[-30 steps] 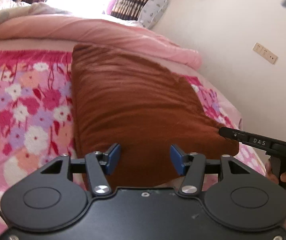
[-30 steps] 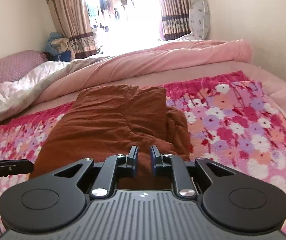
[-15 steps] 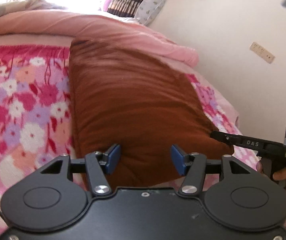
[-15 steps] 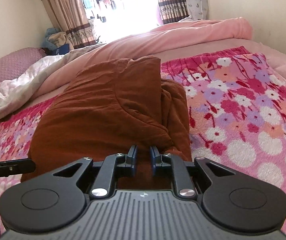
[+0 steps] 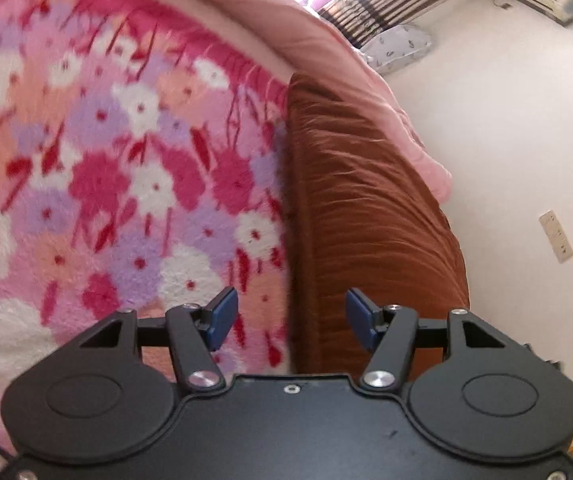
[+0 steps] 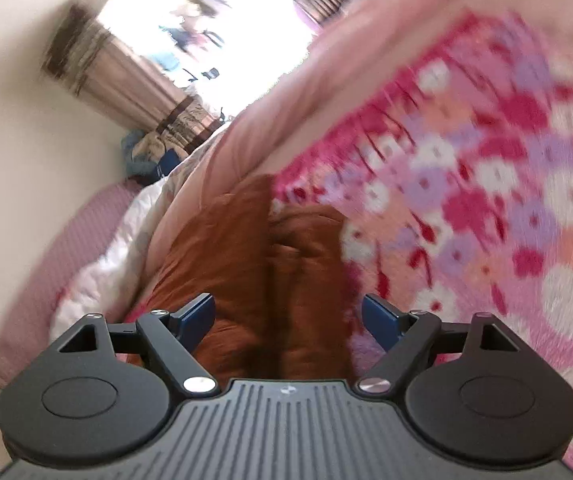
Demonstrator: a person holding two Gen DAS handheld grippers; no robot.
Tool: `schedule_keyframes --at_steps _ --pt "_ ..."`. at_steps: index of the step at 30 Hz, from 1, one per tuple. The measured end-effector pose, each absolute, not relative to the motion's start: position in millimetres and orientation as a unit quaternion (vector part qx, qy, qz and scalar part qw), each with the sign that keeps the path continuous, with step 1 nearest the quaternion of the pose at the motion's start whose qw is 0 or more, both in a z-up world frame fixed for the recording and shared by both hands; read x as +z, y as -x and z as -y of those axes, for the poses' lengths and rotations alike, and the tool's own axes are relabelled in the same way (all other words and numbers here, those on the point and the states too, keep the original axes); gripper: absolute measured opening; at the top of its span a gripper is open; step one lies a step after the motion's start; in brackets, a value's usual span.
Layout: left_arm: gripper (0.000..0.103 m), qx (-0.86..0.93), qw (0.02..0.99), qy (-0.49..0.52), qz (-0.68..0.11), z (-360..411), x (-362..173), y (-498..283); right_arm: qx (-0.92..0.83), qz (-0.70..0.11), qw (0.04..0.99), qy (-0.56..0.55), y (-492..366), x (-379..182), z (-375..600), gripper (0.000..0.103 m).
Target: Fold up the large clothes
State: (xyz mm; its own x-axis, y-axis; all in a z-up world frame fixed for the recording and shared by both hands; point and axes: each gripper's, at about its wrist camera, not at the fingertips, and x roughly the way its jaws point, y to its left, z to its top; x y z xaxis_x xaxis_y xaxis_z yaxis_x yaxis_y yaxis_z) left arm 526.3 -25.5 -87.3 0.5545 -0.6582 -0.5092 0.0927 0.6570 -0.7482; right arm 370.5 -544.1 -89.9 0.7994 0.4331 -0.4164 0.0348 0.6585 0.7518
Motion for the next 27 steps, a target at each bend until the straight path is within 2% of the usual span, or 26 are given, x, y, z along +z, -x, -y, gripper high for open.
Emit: schedule_keyframes --at_steps 6,11,16,20,22,27 --pt "0.061 -0.259 0.778 0.388 -0.420 32 -113 -545 0.176 -0.298 0.799 -0.492 -394 -133 560 0.096" --pt "0.062 -0.273 0.776 0.392 -0.412 40 -113 -560 0.203 -0.305 0.793 -0.486 -413 -137 553 0.095" --pt "0.063 -0.298 0.742 0.437 -0.412 42 -120 -582 0.228 -0.323 0.784 -0.478 -435 -135 541 0.095" --pt "0.067 -0.328 0.715 0.464 -0.407 50 -126 -600 0.233 -0.331 0.786 -0.467 -449 -130 534 0.096" --pt "0.073 -0.336 0.708 0.467 -0.409 57 -126 -608 0.237 -0.334 0.787 -0.461 -452 -127 532 0.096" --pt "0.084 -0.340 0.732 0.417 -0.418 85 -109 -624 0.240 -0.341 0.794 -0.442 -459 -120 525 0.100"
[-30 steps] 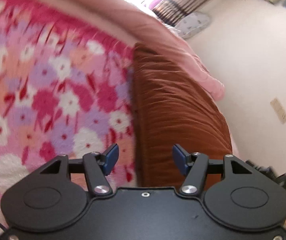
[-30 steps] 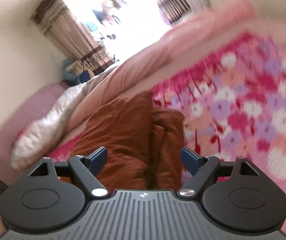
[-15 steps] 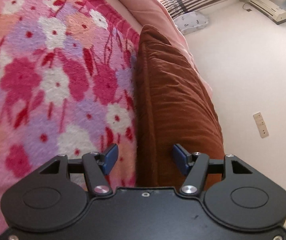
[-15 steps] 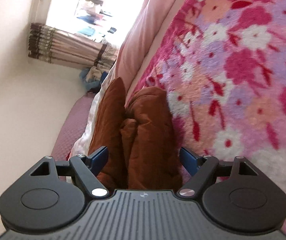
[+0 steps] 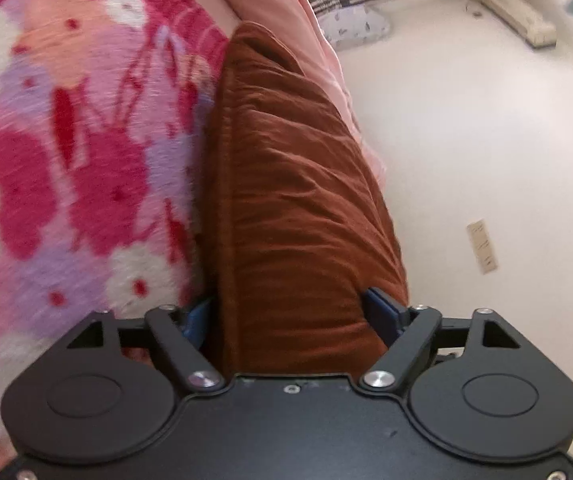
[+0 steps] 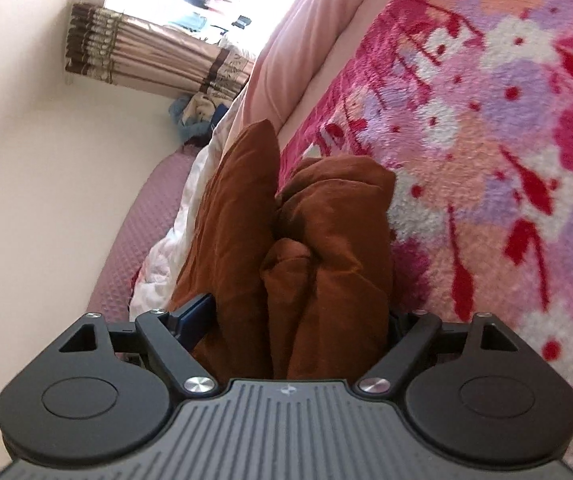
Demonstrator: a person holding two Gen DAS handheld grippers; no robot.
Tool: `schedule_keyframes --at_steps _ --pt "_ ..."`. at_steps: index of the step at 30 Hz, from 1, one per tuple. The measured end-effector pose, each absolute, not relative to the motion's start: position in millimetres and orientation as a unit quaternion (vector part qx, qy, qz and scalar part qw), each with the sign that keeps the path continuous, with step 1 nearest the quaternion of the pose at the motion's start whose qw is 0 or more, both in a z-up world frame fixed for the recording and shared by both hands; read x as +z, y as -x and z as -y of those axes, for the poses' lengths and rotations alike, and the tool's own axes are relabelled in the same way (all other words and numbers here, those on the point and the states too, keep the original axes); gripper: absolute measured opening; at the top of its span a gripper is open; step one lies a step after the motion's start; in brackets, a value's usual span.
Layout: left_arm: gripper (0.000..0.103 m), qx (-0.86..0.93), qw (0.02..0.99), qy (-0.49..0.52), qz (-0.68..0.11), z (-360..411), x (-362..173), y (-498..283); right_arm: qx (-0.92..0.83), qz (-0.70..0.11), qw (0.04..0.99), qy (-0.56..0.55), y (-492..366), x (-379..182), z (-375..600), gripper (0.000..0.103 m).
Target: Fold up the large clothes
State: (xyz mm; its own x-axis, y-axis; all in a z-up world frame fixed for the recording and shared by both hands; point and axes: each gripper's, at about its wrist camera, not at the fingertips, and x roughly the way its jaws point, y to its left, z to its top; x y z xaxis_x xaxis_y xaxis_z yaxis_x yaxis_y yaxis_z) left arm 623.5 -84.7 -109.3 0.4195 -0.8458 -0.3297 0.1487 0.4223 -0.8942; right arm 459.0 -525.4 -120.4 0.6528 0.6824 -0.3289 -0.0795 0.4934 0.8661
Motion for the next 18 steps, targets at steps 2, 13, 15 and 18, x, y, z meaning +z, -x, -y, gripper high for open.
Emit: schedule_keyframes --at_steps 2,13,15,18 --pt "0.085 -0.339 0.734 0.409 -0.424 93 -108 -628 0.240 -0.341 0.797 -0.437 -461 -118 521 0.101" --pt "0.078 -0.340 0.747 0.390 -0.417 105 -86 -624 0.216 -0.343 0.802 -0.438 -456 -115 510 0.058" --pt "0.077 -0.346 0.756 0.376 -0.410 111 -74 -620 0.217 -0.334 0.806 -0.439 -450 -111 510 0.050" --pt "0.077 -0.361 0.761 0.364 -0.398 117 -56 -615 0.223 -0.316 0.811 -0.440 -440 -101 509 0.043"
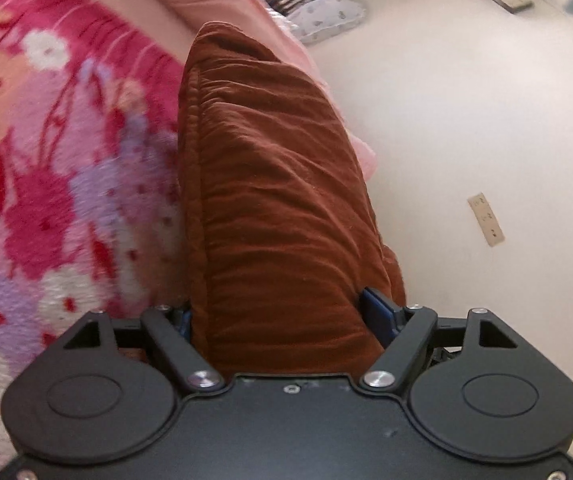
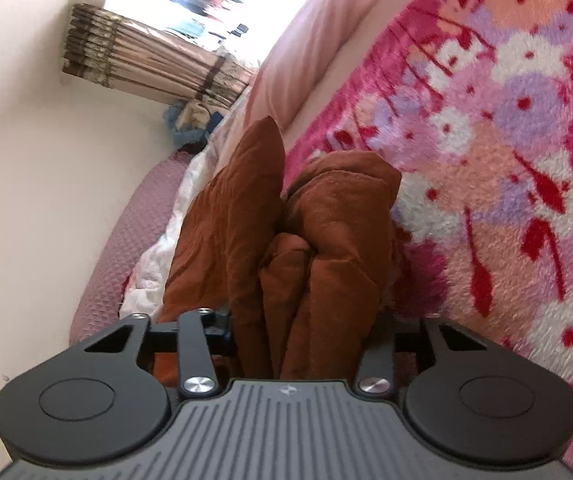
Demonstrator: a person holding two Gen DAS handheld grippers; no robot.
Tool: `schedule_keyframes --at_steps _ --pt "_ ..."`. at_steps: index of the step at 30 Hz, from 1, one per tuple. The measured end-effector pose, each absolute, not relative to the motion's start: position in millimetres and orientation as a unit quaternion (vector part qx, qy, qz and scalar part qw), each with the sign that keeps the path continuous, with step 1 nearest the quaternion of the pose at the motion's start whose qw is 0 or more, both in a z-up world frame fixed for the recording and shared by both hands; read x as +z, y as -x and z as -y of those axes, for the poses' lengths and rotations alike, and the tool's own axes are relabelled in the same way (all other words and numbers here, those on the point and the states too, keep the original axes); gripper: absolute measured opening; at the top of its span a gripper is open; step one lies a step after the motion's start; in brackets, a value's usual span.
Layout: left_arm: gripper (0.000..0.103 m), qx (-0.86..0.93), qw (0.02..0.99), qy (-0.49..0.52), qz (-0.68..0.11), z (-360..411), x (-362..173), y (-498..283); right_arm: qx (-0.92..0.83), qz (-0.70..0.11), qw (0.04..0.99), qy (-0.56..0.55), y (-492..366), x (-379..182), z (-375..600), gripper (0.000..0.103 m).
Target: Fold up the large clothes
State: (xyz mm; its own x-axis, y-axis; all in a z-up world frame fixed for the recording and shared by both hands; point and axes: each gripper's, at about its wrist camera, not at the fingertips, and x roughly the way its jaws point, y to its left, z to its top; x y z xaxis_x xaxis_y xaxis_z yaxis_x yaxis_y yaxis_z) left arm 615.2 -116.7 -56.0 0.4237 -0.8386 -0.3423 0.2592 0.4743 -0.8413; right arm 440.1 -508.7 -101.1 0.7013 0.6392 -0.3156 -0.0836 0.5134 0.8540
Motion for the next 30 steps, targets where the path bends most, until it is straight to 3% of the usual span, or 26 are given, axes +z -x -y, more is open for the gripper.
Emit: schedule_keyframes --at_steps 7,18,24,30 --pt "0.077 -0.365 0.772 0.362 -0.374 93 -23 -598 0.241 -0.297 0.811 -0.443 -432 -68 489 0.038" --pt "0.077 -0.300 0.814 0.378 -0.324 -42 20 -585 0.320 -0.290 0.804 -0.409 -475 -17 368 0.038" --pt "0.077 -0.275 0.820 0.377 -0.331 -93 3 -610 0.328 -0.305 0.797 -0.406 -510 -34 313 0.038" --pt "0.077 -0.258 0.806 0.385 -0.367 -106 -52 -649 0.296 -0.337 0.793 -0.411 -542 -76 299 0.038"
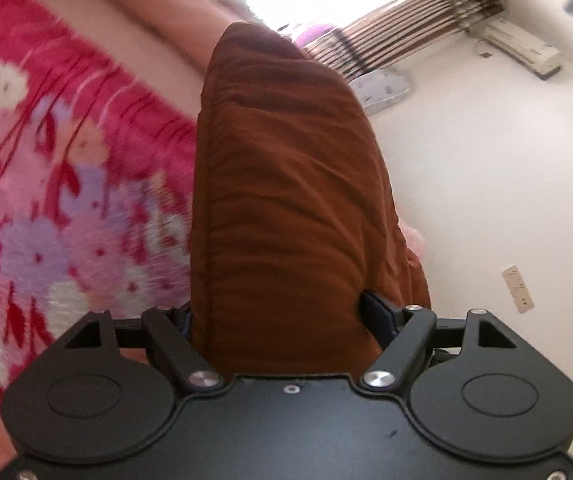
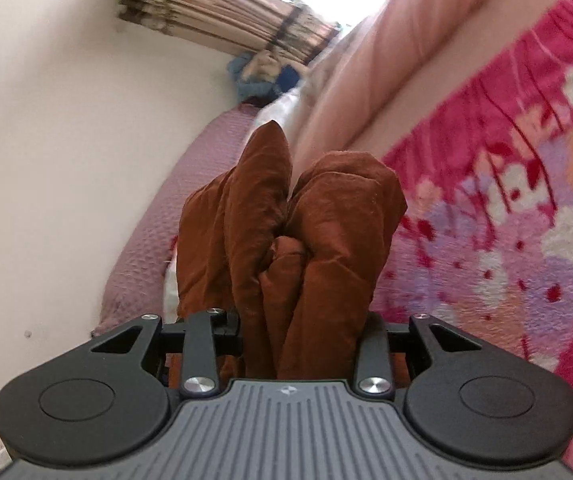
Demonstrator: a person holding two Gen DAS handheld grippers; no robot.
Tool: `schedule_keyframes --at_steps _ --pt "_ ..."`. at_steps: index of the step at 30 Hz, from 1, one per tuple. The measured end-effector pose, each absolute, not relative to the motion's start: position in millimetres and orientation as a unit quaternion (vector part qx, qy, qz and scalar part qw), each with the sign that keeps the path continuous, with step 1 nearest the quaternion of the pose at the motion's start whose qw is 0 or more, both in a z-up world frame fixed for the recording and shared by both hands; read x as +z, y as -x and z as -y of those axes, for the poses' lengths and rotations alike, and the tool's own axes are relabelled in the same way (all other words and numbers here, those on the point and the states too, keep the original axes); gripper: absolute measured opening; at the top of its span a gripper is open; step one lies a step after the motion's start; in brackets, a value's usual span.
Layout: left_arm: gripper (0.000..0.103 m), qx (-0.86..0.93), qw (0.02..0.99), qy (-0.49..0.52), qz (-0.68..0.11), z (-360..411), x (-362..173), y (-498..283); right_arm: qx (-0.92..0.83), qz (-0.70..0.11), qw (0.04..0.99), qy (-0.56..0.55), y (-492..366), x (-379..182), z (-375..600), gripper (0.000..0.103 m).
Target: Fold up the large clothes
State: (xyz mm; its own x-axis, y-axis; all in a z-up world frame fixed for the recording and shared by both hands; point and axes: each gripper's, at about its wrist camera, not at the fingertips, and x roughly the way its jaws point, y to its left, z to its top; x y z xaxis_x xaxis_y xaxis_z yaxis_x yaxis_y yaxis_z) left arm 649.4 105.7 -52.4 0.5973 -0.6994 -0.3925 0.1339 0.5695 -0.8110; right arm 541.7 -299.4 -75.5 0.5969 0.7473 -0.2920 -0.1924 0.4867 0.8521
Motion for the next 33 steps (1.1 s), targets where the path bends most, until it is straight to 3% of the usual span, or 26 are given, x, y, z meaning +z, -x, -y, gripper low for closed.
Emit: schedule_keyframes --at_steps 8,11,13,18,21,23,25,28,33 --pt "0.084 -0.252 0.794 0.407 -0.376 -115 -96 -667 0.291 -0.356 0.783 -0.420 -560 -112 318 0.041" --pt "0.083 -0.241 0.799 0.402 -0.377 -124 -80 -648 0.298 -0.360 0.773 -0.430 -562 -119 321 0.055" --pt "0.081 -0.229 0.812 0.389 -0.371 -132 -68 -633 0.290 -0.362 0.772 -0.434 -556 -119 333 0.071" --pt "0.081 -0.192 0.848 0.350 -0.348 -149 -25 -578 0.248 -0.345 0.810 -0.404 -522 -92 352 0.075" --pt "0.080 -0.179 0.871 0.317 -0.329 -141 1 -544 0.203 -0.321 0.863 -0.333 -490 -52 348 0.070" --pt "0.080 -0.164 0.888 0.291 -0.316 -127 19 -522 0.185 -0.300 0.893 -0.280 -468 -26 335 0.061" --pt "0.080 -0.157 0.901 0.271 -0.301 -109 29 -504 0.168 -0.279 0.920 -0.220 -442 1 314 0.044" --pt "0.079 -0.159 0.916 0.238 -0.281 -76 35 -485 0.156 -0.249 0.945 -0.142 -410 30 277 0.034" --pt "0.076 -0.158 0.929 0.178 -0.284 -35 19 -475 0.146 -0.228 0.961 -0.056 -382 46 222 0.030"
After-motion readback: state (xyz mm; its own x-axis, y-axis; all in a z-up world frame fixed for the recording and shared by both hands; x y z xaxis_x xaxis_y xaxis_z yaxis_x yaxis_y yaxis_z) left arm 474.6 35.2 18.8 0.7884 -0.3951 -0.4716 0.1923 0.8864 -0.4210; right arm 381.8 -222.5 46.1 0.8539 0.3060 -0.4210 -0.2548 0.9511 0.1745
